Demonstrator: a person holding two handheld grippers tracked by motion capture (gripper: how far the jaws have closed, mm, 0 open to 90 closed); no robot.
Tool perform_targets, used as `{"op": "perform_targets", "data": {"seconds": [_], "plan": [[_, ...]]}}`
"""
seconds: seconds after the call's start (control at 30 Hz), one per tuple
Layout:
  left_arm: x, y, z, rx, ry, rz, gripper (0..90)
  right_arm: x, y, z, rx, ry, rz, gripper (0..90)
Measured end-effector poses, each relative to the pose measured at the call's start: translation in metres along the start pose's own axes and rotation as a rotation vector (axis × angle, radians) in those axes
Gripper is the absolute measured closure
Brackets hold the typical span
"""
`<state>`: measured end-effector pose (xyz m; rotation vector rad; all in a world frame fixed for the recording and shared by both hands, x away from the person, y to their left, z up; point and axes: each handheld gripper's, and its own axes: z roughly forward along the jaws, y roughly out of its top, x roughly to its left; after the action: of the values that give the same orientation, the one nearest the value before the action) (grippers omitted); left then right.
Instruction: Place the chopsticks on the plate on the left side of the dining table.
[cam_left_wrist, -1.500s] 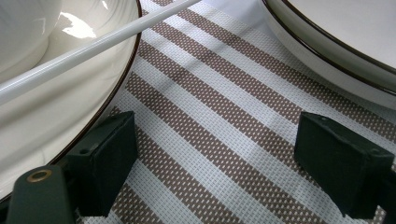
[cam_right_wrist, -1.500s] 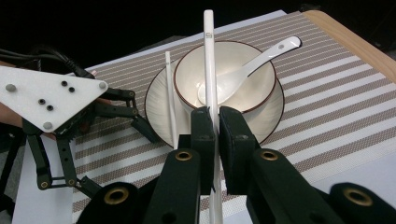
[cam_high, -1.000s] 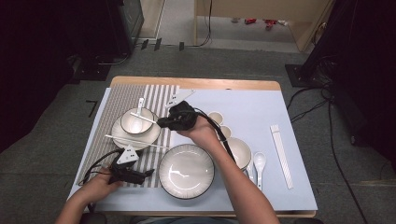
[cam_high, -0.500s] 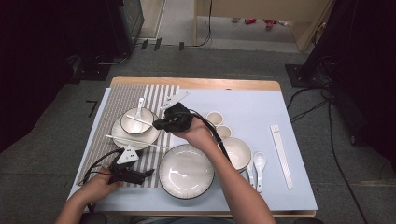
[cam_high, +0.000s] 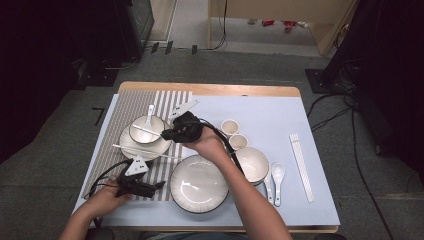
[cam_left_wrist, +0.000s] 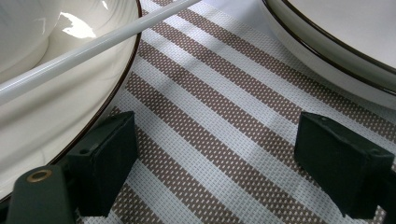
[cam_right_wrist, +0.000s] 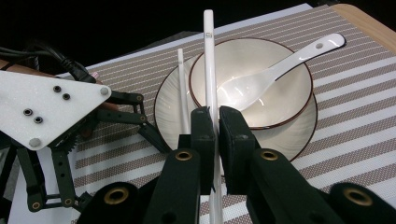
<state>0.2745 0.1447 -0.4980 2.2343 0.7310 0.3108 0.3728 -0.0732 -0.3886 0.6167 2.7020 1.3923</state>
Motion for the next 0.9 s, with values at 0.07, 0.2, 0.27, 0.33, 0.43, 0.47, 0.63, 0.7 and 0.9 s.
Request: {"op": "perform_targets", "data": {"seconds": [0.07,0.2,0.27,0.33,0.43,0.47,0.63,0.7,0.9], "plan": [[0.0,0.0,0.0,0.0,0.0,0.0,13.7,0.0,0.0,0.002,-0.001,0.001,-0.002,85.1],[0.0,0.0,0.0,0.0,0.0,-0.001,13.7,0.002,0.001,0.006,0.006,0.007,-0.001,85.2],[0.0,0.0,0.0,-0.001,-0.001,-0.002,13.7,0.003,0.001,0.007,0.006,0.009,-0.003,85.1],[0.0,0.0,0.0,-0.001,0.0,-0.001,13.7,0.004,0.002,0.009,0.001,0.011,-0.006,85.1],[0.0,0.0,0.0,-0.001,0.0,-0.001,13.7,0.005,0.002,0.011,0.003,0.013,-0.006,85.1],[0.0,0.0,0.0,-0.001,0.0,-0.001,13.7,0.005,0.002,0.012,0.002,0.012,-0.007,85.1],[0.0,0.0,0.0,0.0,0.0,0.0,13.7,0.006,0.002,0.016,0.006,0.013,-0.011,85.1],[0.0,0.0,0.0,0.0,0.0,0.0,13.7,0.006,0.003,0.018,0.007,0.015,-0.011,85.1],[0.0,0.0,0.0,0.0,0.0,0.0,13.7,0.007,0.003,0.021,0.01,0.016,-0.011,85.1]]}}
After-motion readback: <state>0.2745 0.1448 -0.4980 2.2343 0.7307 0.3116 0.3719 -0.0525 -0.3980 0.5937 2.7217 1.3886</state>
